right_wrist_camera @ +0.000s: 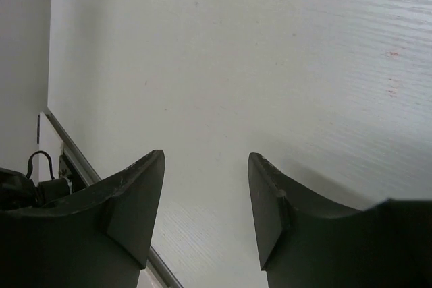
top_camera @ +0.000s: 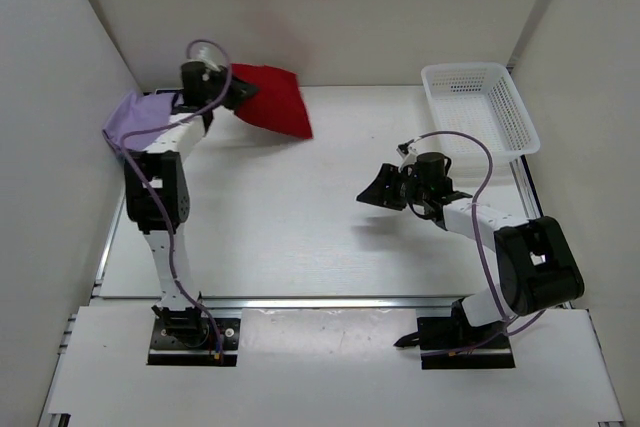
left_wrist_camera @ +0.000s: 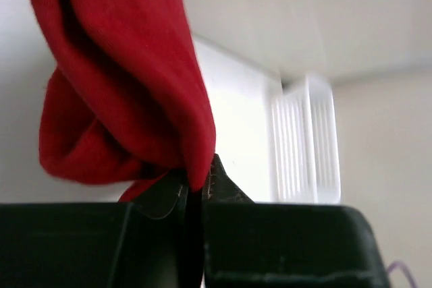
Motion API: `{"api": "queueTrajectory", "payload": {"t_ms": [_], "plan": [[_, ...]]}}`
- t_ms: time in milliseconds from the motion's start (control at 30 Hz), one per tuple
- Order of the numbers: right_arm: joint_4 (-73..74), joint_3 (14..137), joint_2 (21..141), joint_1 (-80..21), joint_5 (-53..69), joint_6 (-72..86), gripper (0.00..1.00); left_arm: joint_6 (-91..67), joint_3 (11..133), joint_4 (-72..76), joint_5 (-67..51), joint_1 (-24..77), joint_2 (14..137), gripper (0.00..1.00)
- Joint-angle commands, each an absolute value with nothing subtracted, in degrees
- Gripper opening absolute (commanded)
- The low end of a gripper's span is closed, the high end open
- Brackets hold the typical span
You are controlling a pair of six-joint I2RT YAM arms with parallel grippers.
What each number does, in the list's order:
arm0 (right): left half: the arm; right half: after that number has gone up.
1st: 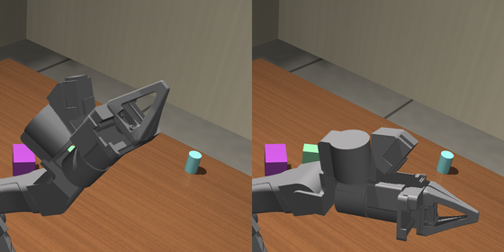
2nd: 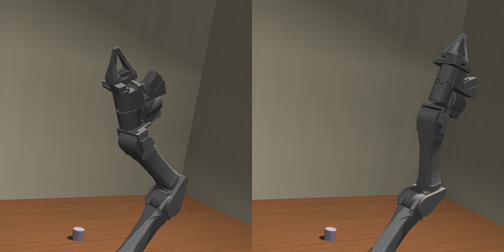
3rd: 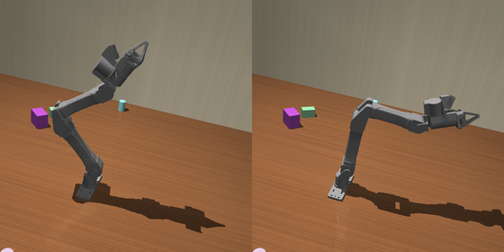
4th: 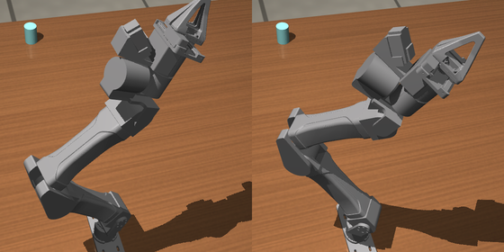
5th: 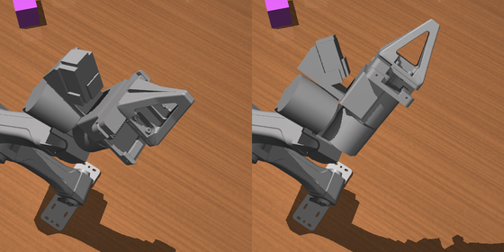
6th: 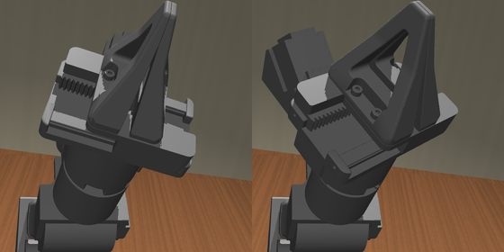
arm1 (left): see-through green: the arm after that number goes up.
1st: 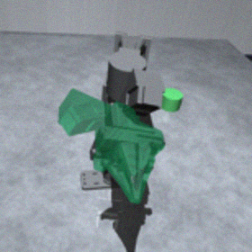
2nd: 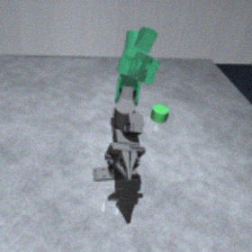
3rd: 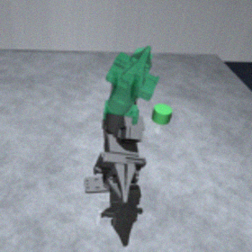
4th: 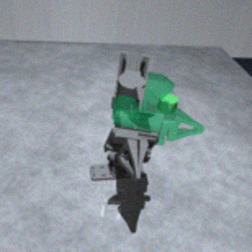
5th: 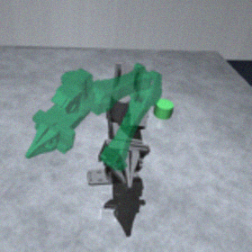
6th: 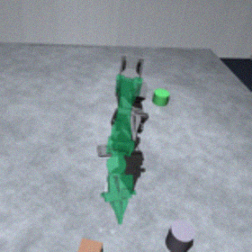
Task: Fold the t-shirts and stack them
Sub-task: Put the neatly folded tshirt into the corner of the board with the left arm
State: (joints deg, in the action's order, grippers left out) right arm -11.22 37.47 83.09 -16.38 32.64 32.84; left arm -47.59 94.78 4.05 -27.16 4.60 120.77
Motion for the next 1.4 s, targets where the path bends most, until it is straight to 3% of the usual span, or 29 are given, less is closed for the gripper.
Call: {"api": "queueTrajectory", "payload": {"t_ms": [0, 133, 167, 200, 233, 267, 400, 700, 800, 900, 933, 1167, 1367], "plan": [[-15.82, 37.35, 84.02, -16.61, 34.71, 32.43, 0.51, -47.37, 94.41, 1.93, -27.25, -5.16, 114.26, 0.00], [-16.52, 37.35, 85.43, -18.19, 36.03, 32.43, 0.51, -49.65, 84.07, 7.45, -25.67, -14.30, 107.95, 0.00], [-16.70, 37.53, 85.69, -19.15, 36.04, 32.26, 0.51, -50.96, 78.89, 10.25, -23.23, -15.54, 105.67, 0.07], [-16.70, 37.09, 86.13, -19.68, 35.60, 32.52, 0.51, -53.06, 76.05, 12.46, -21.64, -18.17, 104.69, 0.29], [-16.44, 37.44, 86.05, -20.38, 36.20, 32.35, 0.51, -55.26, 71.07, 16.05, -20.84, -20.46, 103.81, 0.44], [-16.35, 37.53, 85.78, -21.26, 36.04, 31.91, 0.51, -56.33, 67.19, 18.08, -21.61, -22.39, 103.45, 0.98], [-16.09, 37.53, 86.30, -23.64, 35.86, 31.82, 0.53, -58.62, 58.82, 21.35, -24.43, -25.05, 102.75, 0.98], [-17.49, 35.95, 85.87, -25.84, 34.90, 31.82, 0.56, -56.08, 47.12, 14.61, -13.72, -25.40, 90.72, 0.99], [-16.88, 35.16, 85.52, -26.28, 33.23, 31.38, 0.66, -53.97, 43.09, 11.78, -9.50, -23.04, 84.93, 0.99], [-14.69, 34.89, 84.73, -26.80, 29.37, 30.85, 0.86, -51.42, 38.25, 10.55, -6.42, -19.27, 78.60, 0.99], [-13.98, 34.89, 84.29, -27.33, 28.66, 30.68, 0.99, -50.63, 36.41, 10.37, -6.33, -18.55, 75.96, 0.99], [-12.74, 32.36, 81.65, -30.32, 26.02, 28.83, 0.99, -40.20, 33.92, 1.08, -8.70, -6.61, 68.12, 0.98], [-15.20, 29.62, 81.48, -28.65, 27.60, 29.00, 0.99, -35.51, 27.27, -0.72, -4.91, 11.59, 64.08, 0.98]]}}
